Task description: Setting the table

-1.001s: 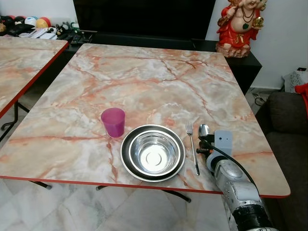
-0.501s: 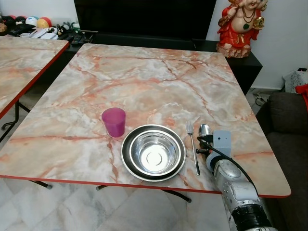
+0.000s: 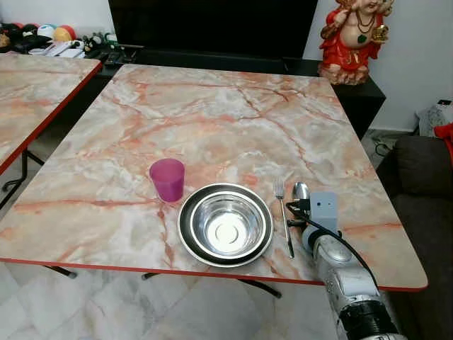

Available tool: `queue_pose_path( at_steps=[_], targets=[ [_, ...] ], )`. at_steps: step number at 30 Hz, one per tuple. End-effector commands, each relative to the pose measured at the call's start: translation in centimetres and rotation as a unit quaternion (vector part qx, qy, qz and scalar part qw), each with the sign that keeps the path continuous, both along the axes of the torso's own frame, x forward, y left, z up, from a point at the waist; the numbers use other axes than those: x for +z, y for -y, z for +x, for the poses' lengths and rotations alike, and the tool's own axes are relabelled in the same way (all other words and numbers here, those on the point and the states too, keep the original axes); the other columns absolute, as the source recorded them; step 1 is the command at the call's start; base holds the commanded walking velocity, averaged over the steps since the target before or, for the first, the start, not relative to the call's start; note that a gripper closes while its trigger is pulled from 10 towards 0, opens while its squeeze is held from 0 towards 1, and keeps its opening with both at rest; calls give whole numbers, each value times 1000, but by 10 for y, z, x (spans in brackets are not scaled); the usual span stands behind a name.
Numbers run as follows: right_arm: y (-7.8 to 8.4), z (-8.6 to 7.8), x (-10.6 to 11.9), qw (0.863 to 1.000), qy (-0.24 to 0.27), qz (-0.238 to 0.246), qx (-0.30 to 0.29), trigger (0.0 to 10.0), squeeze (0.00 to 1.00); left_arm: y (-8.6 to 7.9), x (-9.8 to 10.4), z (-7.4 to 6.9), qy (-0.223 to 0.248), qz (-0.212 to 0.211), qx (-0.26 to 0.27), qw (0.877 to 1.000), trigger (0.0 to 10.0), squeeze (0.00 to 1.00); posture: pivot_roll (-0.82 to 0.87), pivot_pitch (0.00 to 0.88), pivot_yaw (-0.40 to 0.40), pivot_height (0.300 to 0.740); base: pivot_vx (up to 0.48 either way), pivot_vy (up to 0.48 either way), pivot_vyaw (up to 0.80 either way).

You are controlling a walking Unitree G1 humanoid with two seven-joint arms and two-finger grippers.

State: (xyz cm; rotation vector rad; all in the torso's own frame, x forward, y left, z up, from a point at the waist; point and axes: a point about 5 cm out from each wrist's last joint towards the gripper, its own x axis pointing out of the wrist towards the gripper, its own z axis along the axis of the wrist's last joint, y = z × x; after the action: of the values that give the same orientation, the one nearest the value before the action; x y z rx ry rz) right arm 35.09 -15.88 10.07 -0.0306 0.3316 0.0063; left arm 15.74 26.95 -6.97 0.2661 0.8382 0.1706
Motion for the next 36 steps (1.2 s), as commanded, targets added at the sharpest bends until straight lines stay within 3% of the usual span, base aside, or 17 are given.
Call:
queue_pose_path(
  at_steps=[1,6,8,10,21,36],
  targets=[
    [0,-4,-10,999,-31,23,-9,10000,0,2,-5,-8,-20,-1,-2,1000,10000,0,63,140,-40,740,0,0,0],
    [-3,-4,-12,993,-51,101,-23,10000,0,2,-5,-8,-20,-2,-2,1000,10000,0,64,140,-42,740,0,0,0],
    [-3,-4,-11,993,-51,101,-23,10000,0,2,-5,-7,-20,-2,-2,1000,10000,0,63,141,-42,740,0,0,0],
    [-2,-4,-11,994,-51,97,-22,10000,0,2,-5,-7,-20,-2,-2,1000,10000,0,63,141,-42,740,0,0,0],
    [1,-5,-13,998,-44,-34,5,10000,0,2,-5,-7,-20,-1,-3,1000,10000,0,64,139,-41,740,0,0,0],
    [1,-17,-37,998,-65,-8,-18,10000,0,4,-5,-8,-22,-3,-3,1000,10000,0,63,143,-43,740,0,0,0]
  ],
)
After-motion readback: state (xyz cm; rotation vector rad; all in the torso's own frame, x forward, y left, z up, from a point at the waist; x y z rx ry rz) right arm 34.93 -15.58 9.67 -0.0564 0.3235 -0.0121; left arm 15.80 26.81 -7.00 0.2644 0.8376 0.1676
